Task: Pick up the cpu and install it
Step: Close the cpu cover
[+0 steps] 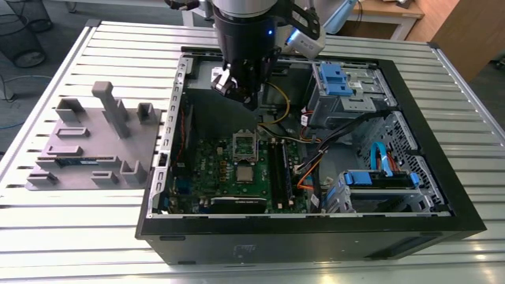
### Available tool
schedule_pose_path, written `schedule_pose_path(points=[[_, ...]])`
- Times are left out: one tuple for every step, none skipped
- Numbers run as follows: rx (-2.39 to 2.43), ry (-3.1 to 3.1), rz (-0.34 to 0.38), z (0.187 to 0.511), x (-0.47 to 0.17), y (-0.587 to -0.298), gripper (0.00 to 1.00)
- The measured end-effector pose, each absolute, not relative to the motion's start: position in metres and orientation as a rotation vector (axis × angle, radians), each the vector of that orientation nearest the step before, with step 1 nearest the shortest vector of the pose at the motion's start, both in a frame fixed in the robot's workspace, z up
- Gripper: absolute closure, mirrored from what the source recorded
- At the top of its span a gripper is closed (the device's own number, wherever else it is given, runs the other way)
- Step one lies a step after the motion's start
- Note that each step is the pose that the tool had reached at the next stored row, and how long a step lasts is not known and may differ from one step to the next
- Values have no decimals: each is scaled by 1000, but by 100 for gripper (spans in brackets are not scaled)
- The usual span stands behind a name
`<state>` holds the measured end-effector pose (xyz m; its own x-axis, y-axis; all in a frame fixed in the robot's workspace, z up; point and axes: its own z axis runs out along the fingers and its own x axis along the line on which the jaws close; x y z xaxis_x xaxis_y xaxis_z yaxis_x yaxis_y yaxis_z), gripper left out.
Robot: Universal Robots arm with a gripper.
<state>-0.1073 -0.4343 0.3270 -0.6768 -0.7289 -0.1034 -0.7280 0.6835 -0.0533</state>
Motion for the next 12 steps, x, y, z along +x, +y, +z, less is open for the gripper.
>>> schedule_pose_path(points=[[-1205,2778,-11,327,-107,-434,89],[-1205,2782,-11,326,-107,-435,89],[-1205,2785,-11,326,-107,-435,89],[-1205,2788,-11,325,-107,-435,89],[-1205,2791,-10,325,-107,-435,89],[-1205,2793,-10,324,-107,-435,89],[-1205,2795,-10,324,-107,-435,89],[-1205,2798,-10,324,-107,-435,89],[-1205,2800,-10,323,-107,-435,89],[-1205,2802,-11,323,-107,-435,89],[-1205,2803,-11,323,-107,-435,89],[-1205,2805,-11,322,-107,-435,89]])
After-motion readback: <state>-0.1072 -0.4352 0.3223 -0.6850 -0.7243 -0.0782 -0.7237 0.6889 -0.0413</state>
